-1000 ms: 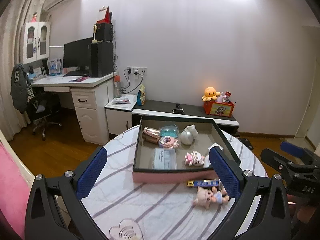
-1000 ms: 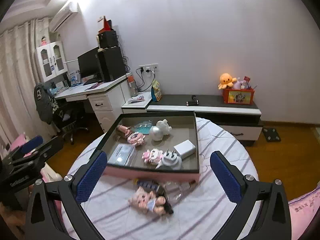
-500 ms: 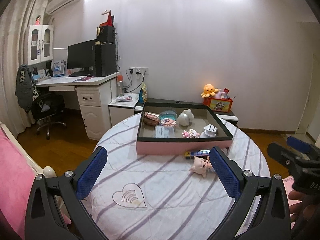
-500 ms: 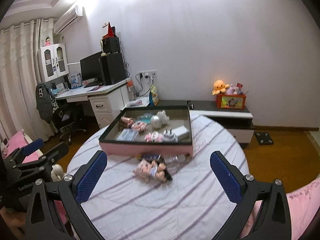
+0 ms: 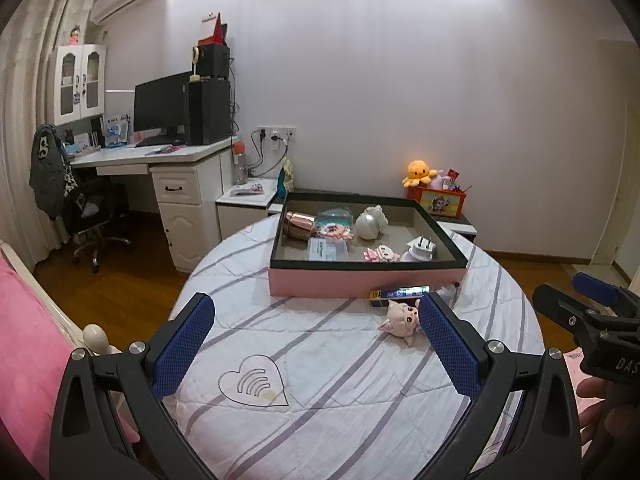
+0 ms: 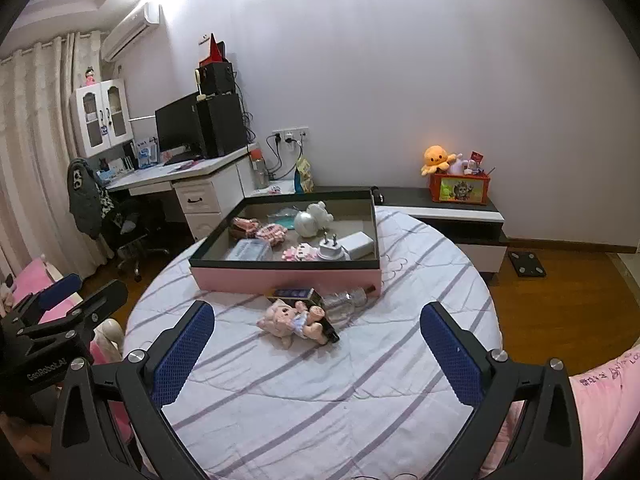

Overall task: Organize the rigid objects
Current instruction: 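Withdraw both tools from the box back over the bed, then move both tools toward the doll and black stick beside the box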

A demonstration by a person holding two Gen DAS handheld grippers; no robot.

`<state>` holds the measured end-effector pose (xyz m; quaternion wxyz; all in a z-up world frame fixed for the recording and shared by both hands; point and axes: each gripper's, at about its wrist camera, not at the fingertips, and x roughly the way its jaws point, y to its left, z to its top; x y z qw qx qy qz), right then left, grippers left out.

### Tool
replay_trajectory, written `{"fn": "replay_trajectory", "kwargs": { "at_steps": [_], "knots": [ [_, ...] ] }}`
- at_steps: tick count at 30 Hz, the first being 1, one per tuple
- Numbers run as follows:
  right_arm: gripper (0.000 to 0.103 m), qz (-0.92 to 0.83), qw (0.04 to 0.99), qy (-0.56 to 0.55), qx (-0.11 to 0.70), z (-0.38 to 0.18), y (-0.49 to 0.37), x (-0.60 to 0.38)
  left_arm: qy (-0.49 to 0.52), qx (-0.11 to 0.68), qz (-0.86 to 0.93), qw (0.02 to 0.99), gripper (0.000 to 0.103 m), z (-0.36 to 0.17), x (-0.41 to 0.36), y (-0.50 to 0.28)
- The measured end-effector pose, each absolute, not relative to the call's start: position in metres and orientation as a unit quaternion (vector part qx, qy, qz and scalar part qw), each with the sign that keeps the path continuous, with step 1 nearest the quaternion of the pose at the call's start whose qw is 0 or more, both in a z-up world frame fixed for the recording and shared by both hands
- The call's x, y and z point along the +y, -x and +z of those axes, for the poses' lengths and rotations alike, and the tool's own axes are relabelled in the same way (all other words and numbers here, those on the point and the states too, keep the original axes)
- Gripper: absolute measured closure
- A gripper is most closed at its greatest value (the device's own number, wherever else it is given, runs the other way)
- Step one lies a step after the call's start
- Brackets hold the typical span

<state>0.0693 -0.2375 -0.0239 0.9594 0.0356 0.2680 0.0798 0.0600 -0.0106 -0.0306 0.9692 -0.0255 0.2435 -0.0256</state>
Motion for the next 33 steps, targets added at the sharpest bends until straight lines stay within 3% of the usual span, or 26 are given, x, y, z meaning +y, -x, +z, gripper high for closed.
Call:
{"fn": "replay_trajectory", "kwargs": {
  "at_steps": [33],
  "knots": [
    [0.0,0.067,0.917,-0.035,0.392,-0.123,-0.138,-0.289,0.013,0.382,-0.108,0.918,0.0,-0.131,-0.111,-0.169]
  ]
}}
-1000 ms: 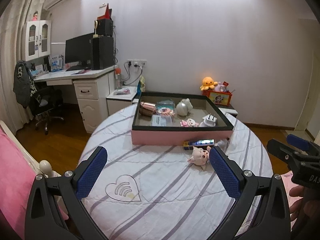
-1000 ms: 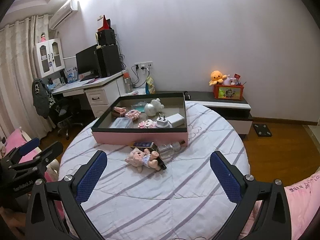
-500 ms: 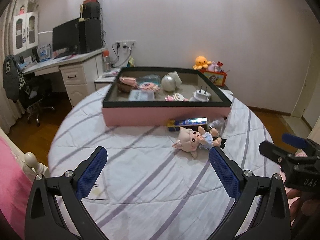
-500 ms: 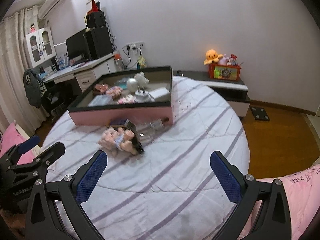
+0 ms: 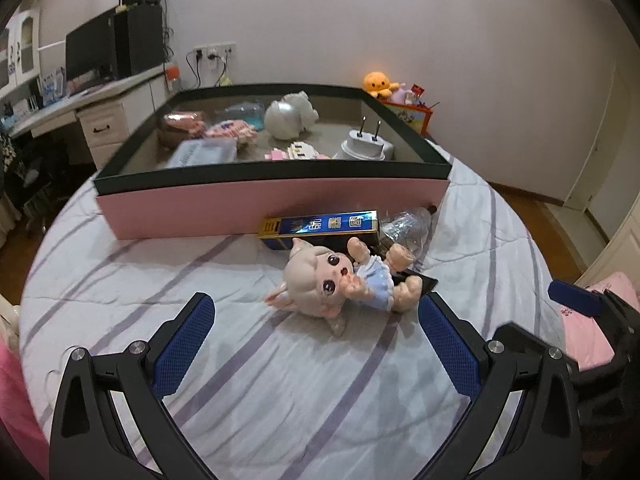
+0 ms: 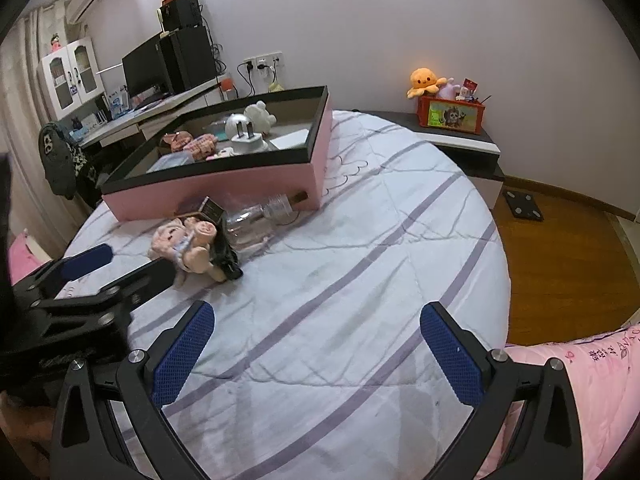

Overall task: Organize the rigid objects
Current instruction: 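Move both tools toward the doll and black stick beside the box, then grasp the pig-hat doll with the left tool while the right tool grasps the black stick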

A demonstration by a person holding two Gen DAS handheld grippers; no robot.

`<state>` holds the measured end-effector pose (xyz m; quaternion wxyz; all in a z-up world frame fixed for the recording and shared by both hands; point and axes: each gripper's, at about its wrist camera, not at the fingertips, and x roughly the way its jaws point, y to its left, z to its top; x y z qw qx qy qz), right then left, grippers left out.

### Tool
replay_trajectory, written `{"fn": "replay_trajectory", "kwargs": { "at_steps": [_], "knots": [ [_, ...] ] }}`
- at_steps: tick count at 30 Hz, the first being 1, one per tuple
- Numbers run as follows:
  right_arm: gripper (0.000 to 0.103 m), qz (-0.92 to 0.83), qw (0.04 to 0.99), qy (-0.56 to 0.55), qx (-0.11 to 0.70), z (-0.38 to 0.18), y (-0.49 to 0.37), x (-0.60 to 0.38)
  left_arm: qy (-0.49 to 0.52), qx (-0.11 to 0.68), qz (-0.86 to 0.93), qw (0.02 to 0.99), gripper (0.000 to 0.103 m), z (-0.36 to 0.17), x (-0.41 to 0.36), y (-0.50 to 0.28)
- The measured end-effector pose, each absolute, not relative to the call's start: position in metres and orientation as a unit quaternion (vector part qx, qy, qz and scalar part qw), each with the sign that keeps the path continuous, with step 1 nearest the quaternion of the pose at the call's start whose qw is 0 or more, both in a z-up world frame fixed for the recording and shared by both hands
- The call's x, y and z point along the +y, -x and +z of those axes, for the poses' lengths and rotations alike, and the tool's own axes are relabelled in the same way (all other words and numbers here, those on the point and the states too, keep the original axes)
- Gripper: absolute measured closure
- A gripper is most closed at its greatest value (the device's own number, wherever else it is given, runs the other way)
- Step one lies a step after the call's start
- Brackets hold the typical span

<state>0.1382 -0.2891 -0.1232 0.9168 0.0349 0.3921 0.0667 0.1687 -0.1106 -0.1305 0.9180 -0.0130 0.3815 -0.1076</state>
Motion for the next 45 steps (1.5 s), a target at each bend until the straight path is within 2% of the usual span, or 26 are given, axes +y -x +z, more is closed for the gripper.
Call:
{"fn": "replay_trajectory", "kwargs": {
  "at_steps": [7,11,18,20,22,24,25,33,34,40,45],
  "knots": [
    [0.0,0.068,0.914,-0.031,0.399,-0.129,-0.147,-0.287,0.04,0.39,-0.132,0.91,0.001,-0.136,-0.112,-0.186],
    [0.0,0.076,0.913,-0.022,0.401,-0.13,-0.151,-0.278,0.056,0.393,-0.155,0.905,0.017,-0.137,-0.11,-0.188],
    [0.0,0.085,0.91,-0.009,0.406,-0.133,-0.161,-0.267,0.072,0.396,-0.161,0.901,0.016,-0.137,-0.105,-0.189],
    [0.0,0.085,0.909,-0.004,0.409,-0.136,-0.167,-0.266,0.066,0.395,-0.154,0.903,0.009,-0.137,-0.106,-0.19],
    [0.0,0.084,0.908,-0.003,0.41,-0.137,-0.171,-0.266,0.064,0.396,-0.148,0.904,0.007,-0.138,-0.106,-0.193],
    [0.0,0.082,0.908,-0.006,0.411,-0.139,-0.175,-0.268,0.067,0.398,-0.155,0.902,0.011,-0.139,-0.106,-0.195],
    [0.0,0.082,0.908,-0.007,0.411,-0.14,-0.177,-0.268,0.065,0.396,-0.161,0.902,0.018,-0.138,-0.108,-0.195],
    [0.0,0.085,0.908,0.001,0.411,-0.14,-0.182,-0.267,0.09,0.399,-0.173,0.896,0.02,-0.139,-0.1,-0.192],
    [0.0,0.086,0.908,0.002,0.411,-0.14,-0.183,-0.267,0.093,0.399,-0.171,0.896,0.036,-0.139,-0.098,-0.191],
    [0.001,0.095,0.907,0.011,0.41,-0.14,-0.188,-0.26,0.092,0.399,-0.17,0.897,0.036,-0.139,-0.093,-0.186],
    [0.006,0.109,0.904,0.017,0.412,-0.142,-0.192,-0.251,0.099,0.396,-0.166,0.898,0.036,-0.136,-0.082,-0.184]
  ]
}}
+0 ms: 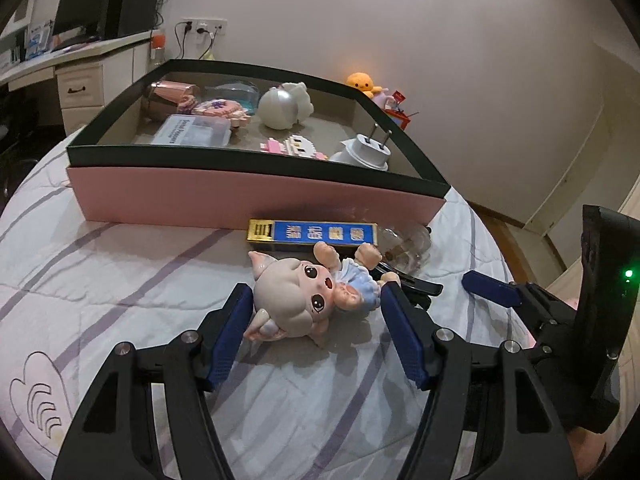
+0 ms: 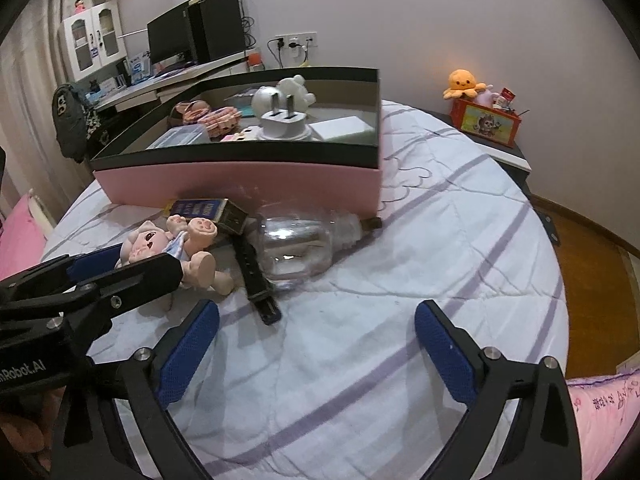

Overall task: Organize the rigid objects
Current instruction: 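Grasp the pig-hat doll with the left tool while the right tool grasps the black stick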

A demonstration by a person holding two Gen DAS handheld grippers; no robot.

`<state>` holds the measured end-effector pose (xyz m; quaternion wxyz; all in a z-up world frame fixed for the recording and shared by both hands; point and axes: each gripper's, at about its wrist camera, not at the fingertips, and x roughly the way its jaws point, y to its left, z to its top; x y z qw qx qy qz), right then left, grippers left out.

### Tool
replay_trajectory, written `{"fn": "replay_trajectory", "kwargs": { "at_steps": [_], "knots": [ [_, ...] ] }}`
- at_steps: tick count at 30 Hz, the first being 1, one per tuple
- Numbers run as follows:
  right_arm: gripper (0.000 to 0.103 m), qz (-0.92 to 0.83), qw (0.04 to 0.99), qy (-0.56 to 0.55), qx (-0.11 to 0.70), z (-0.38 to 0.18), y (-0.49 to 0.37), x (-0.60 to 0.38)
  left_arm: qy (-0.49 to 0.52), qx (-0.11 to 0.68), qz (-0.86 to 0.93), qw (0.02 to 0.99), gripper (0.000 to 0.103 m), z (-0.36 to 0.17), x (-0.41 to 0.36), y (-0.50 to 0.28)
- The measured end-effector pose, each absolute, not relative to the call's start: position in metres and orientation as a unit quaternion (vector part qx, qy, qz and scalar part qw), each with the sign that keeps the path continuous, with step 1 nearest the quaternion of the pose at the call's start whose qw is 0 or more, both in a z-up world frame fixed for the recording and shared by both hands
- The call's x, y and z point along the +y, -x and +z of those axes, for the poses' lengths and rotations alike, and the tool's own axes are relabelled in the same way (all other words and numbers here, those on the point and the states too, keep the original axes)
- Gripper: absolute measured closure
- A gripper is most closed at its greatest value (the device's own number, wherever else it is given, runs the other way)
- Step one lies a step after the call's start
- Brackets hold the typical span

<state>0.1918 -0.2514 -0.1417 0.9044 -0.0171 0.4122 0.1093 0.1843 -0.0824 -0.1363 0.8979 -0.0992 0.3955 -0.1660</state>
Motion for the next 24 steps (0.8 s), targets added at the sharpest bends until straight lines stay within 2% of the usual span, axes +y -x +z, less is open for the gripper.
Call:
{"fn": "replay_trajectory", "kwargs": {
  "at_steps": [2,4,6,8,9,10,13,16,19,22,23,24],
  "knots": [
    [0.01,0.116,0.903,0.017,0.413,-0.142,-0.193,-0.248,0.099,0.393,-0.163,0.9,0.036,-0.135,-0.077,-0.182],
    [0.02,0.124,0.902,0.015,0.413,-0.142,-0.194,-0.247,0.097,0.391,-0.159,0.901,0.036,-0.134,-0.071,-0.179],
    [0.025,0.136,0.9,0.012,0.415,-0.142,-0.194,-0.244,0.089,0.394,-0.157,0.901,0.033,-0.135,-0.068,-0.18],
    [0.028,0.154,0.896,0.007,0.415,-0.143,-0.195,-0.24,0.083,0.394,-0.147,0.903,0.02,-0.136,-0.066,-0.183],
    [0.03,0.16,0.895,0.005,0.416,-0.143,-0.196,-0.238,0.081,0.395,-0.144,0.904,0.019,-0.136,-0.065,-0.184],
    [0.033,0.165,0.895,0.004,0.415,-0.143,-0.196,-0.235,0.083,0.396,-0.148,0.902,0.021,-0.137,-0.064,-0.186],
    [0.041,0.18,0.891,-0.002,0.417,-0.143,-0.2,-0.23,0.086,0.396,-0.166,0.899,0.035,-0.137,-0.065,-0.186],
    [0.05,0.184,0.887,0.009,0.423,-0.144,-0.205,-0.226,0.094,0.396,-0.166,0.898,0.036,-0.137,-0.062,-0.184],
    [0.053,0.198,0.885,0.008,0.422,-0.142,-0.206,-0.225,0.089,0.394,-0.166,0.9,0.036,-0.135,-0.057,-0.18],
    [0.053,0.201,0.882,0.009,0.426,-0.144,-0.208,-0.224,0.066,0.401,-0.17,0.898,0.033,-0.136,-0.064,-0.184],
    [0.054,0.2,0.881,0.011,0.428,-0.145,-0.21,-0.223,0.068,0.401,-0.168,0.898,0.028,-0.136,-0.064,-0.186],
    [0.057,0.197,0.882,0.01,0.429,-0.145,-0.213,-0.224,0.072,0.404,-0.17,0.896,0.027,-0.138,-0.064,-0.189]
  ]
}}
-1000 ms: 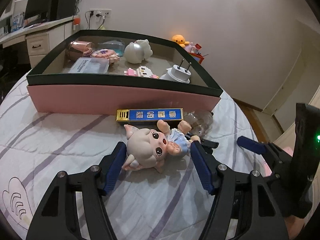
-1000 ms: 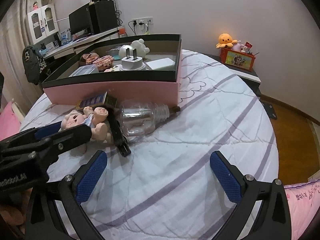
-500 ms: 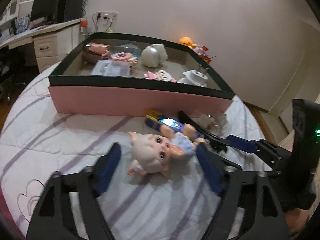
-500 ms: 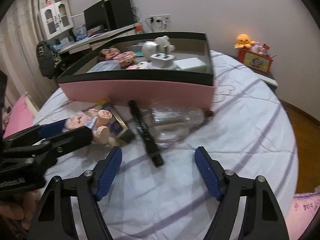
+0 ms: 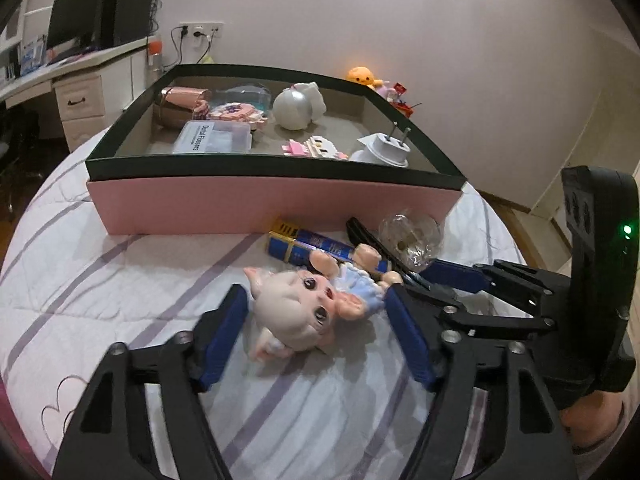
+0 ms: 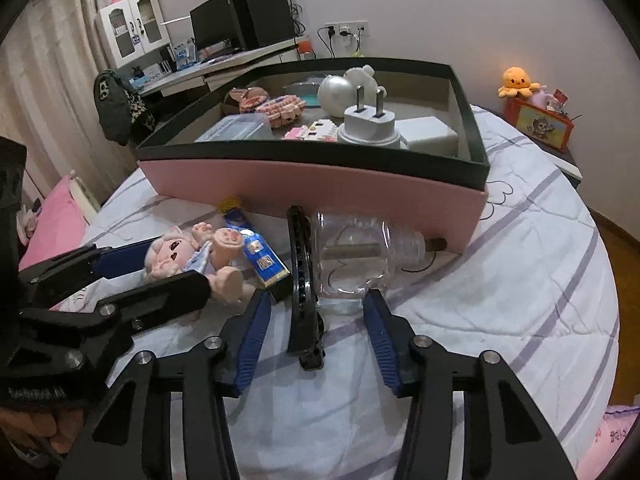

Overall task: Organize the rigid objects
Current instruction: 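Grasp the pig-hat doll with the left tool while the right tool grasps the black stick, then lift the doll and black stick over the box rim and open both tools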

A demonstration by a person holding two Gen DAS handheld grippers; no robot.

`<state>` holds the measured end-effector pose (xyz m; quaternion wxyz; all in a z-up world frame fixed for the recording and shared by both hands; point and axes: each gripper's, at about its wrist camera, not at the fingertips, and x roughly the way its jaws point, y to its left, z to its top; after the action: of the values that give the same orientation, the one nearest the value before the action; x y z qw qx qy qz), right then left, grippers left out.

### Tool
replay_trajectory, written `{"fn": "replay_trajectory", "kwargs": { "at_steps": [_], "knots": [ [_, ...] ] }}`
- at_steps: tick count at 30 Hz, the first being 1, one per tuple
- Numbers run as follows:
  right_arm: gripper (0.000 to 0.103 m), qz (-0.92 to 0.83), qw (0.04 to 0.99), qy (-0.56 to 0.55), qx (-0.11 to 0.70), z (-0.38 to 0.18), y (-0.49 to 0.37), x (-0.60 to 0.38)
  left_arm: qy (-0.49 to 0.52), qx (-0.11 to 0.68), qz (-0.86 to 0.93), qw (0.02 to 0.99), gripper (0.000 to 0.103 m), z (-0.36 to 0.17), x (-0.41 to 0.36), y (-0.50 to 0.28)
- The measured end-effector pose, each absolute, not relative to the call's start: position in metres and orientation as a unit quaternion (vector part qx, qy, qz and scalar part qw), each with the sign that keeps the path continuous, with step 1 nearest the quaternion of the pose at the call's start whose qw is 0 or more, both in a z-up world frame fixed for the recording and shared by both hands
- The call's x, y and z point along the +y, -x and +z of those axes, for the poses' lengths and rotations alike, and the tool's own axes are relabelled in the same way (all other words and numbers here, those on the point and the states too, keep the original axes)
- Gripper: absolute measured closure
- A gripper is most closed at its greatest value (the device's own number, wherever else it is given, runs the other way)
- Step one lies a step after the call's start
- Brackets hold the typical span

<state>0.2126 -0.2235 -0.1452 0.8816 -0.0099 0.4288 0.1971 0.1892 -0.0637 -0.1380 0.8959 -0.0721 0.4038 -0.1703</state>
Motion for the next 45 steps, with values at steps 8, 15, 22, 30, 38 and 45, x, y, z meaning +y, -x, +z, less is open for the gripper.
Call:
{"fn": "replay_trajectory", "kwargs": {
  "at_steps": [8,15,22,30,38,45],
  "knots": [
    [0.079,0.189,0.883,0.034,0.429,-0.142,-0.205,-0.224,0.101,0.405,-0.18,0.891,0.035,-0.141,-0.054,-0.183],
    [0.079,0.209,0.876,0.055,0.43,-0.146,-0.208,-0.203,0.103,0.406,-0.176,0.891,0.035,-0.143,-0.057,-0.19],
    [0.087,0.22,0.877,0.019,0.426,-0.139,-0.197,-0.213,0.11,0.394,-0.166,0.897,0.036,-0.137,-0.043,-0.172],
    [0.087,0.244,0.878,-0.047,0.409,-0.125,-0.17,-0.228,0.095,0.375,-0.152,0.91,0.036,-0.123,-0.029,-0.145],
    [0.087,0.251,0.888,-0.059,0.38,-0.094,-0.152,-0.227,0.078,0.34,-0.136,0.927,0.036,-0.094,-0.021,-0.128],
    [0.087,0.25,0.901,-0.047,0.35,-0.06,-0.152,-0.218,0.057,0.312,-0.122,0.94,0.036,-0.062,-0.016,-0.128]
  ]
}}
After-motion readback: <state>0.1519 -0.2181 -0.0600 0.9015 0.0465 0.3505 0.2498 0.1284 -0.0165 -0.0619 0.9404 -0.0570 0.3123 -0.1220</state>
